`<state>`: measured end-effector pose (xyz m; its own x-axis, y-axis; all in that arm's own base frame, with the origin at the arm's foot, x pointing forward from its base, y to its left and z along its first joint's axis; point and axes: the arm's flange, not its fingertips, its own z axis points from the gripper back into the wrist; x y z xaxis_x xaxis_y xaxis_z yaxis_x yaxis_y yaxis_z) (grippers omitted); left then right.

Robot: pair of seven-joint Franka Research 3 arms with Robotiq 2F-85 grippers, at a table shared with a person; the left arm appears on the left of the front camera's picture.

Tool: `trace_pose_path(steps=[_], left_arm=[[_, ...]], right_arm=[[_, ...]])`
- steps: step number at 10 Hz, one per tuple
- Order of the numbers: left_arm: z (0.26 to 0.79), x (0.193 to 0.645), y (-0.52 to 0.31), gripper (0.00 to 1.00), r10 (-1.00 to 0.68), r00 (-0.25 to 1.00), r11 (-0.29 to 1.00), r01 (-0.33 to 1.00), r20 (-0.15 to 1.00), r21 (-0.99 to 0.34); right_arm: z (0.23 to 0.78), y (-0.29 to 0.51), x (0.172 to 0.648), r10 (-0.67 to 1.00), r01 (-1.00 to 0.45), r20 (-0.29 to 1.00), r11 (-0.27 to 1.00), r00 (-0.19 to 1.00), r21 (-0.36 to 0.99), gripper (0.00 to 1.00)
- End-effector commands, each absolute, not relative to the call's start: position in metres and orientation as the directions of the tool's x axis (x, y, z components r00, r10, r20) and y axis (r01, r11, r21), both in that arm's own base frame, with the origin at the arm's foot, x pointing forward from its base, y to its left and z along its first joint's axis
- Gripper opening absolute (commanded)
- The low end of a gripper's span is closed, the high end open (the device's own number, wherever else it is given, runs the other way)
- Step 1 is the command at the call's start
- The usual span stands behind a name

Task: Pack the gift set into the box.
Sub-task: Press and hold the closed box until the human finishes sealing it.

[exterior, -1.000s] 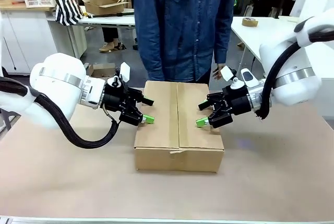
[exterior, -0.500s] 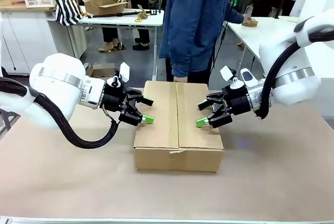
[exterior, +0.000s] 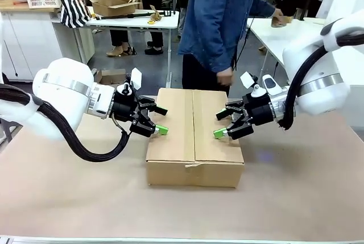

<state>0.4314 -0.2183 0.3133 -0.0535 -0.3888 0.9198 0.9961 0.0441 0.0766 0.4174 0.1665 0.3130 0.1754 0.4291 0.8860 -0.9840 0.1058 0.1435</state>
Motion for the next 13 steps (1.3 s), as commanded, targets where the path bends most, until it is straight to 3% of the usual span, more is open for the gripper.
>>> trace_pose_path(steps=[1, 13], left_arm=[[0.3128, 0.4310, -0.2178, 1.00, -0.390, -0.055, 0.045, 0.996, 0.919, 0.078], [0.3128, 0.4310, -0.2178, 1.00, -0.390, -0.055, 0.045, 0.996, 0.919, 0.078]], right_arm=[[0.3106, 0.1645, 0.4127, 0.440, -0.983, 0.880, 0.111, 0.180, 0.145, 1.00], [0.3106, 0.1645, 0.4127, 0.440, -0.983, 0.880, 0.111, 0.180, 0.145, 1.00]])
